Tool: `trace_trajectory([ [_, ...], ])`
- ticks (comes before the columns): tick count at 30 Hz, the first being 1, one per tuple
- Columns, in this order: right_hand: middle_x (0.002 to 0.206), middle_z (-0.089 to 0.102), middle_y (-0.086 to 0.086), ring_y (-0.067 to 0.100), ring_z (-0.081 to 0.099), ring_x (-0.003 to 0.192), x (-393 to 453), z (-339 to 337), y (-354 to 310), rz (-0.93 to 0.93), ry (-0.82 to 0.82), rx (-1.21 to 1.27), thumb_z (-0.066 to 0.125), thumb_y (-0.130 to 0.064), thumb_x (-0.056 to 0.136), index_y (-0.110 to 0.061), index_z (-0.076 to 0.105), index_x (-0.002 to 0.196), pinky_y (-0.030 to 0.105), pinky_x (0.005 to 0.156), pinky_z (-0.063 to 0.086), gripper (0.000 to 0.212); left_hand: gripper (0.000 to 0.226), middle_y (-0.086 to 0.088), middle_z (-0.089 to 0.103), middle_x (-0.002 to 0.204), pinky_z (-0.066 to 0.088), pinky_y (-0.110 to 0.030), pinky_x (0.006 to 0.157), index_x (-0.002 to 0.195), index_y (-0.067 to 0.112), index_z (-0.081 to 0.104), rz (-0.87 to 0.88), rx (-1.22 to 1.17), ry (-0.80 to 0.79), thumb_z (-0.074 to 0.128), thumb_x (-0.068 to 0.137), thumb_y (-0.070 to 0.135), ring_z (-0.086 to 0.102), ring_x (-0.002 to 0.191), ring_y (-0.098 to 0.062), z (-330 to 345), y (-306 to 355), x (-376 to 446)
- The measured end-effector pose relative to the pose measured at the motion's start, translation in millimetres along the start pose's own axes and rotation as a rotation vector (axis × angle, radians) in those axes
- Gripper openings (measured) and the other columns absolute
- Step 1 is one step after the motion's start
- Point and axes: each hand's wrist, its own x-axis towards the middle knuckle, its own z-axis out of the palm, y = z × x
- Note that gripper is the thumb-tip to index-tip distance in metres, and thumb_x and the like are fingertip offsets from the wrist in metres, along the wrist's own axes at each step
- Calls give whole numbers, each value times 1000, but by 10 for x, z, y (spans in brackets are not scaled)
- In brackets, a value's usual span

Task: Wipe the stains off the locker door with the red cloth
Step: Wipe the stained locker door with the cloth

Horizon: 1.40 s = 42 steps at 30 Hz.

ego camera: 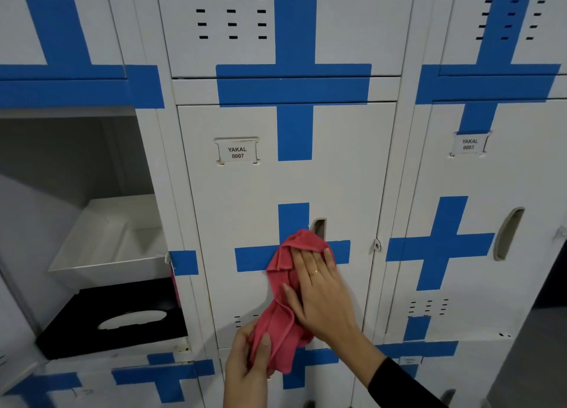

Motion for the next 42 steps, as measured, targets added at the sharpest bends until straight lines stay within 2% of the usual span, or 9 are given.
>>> trace_trajectory([
  [9,144,49,7,19,44,135,-468,174,181,-66,-157,-23,41,-46,96,-11,32,147,35,121,4,62,17,2,65,101,53,-19,52,98,25,59,-66,13,-19,51,91,10,61,88,-17,-98,-72,-80],
  [12,148,44,5,19,41,137,-657,183,295,-56,-198,-32,40,-48,97,-13,31,149,36,121,-1,63,17,-1,66,102,53,-19,52,100,21,60,-109,32,-59,52,91,9,62,88,-18,-109,-123,-84],
  [16,152,37,2,17,31,141,-909,198,394,151,-200,-38,27,-55,100,-17,21,152,43,121,-4,65,16,-3,66,104,53,-24,58,103,18,60,-156,72,-112,52,91,9,62,90,-19,-113,-189,-110],
  [21,157,24,6,17,18,147,-1011,128,419,479,18,163,18,-56,100,-16,11,154,37,120,-9,68,14,-3,65,102,53,-24,59,97,20,59,-148,127,-141,53,90,10,61,91,-19,-108,-186,-142],
  [25,156,23,6,12,10,148,-757,-75,350,371,139,205,20,-54,100,-13,14,154,36,121,-6,68,15,2,66,97,52,-17,55,98,20,59,-109,151,-161,51,92,9,62,86,-14,-82,-115,-156],
  [29,156,23,4,13,12,147,-247,-275,291,256,206,204,23,-51,100,-13,12,153,37,121,-5,66,16,3,66,99,55,-26,65,99,24,58,-55,165,-142,50,93,12,63,89,-16,-54,-44,-155],
  [33,153,35,8,8,10,144,135,-405,229,173,173,108,25,-51,100,-10,19,152,41,121,-7,67,17,6,67,100,57,-25,67,105,25,57,15,157,-118,50,93,16,64,92,-15,-43,64,-170],
  [37,150,42,7,18,28,143,57,-368,220,150,99,28,27,-55,99,-12,25,151,50,120,-3,68,17,4,66,101,55,-42,80,103,26,57,35,159,-105,50,93,15,63,92,-19,-58,100,-183],
  [42,150,41,3,18,31,143,-188,-267,197,150,29,19,32,-61,96,-14,27,151,52,120,-3,72,16,2,66,100,53,-29,67,99,25,58,0,122,-84,51,92,12,61,90,-16,-69,37,-241],
])
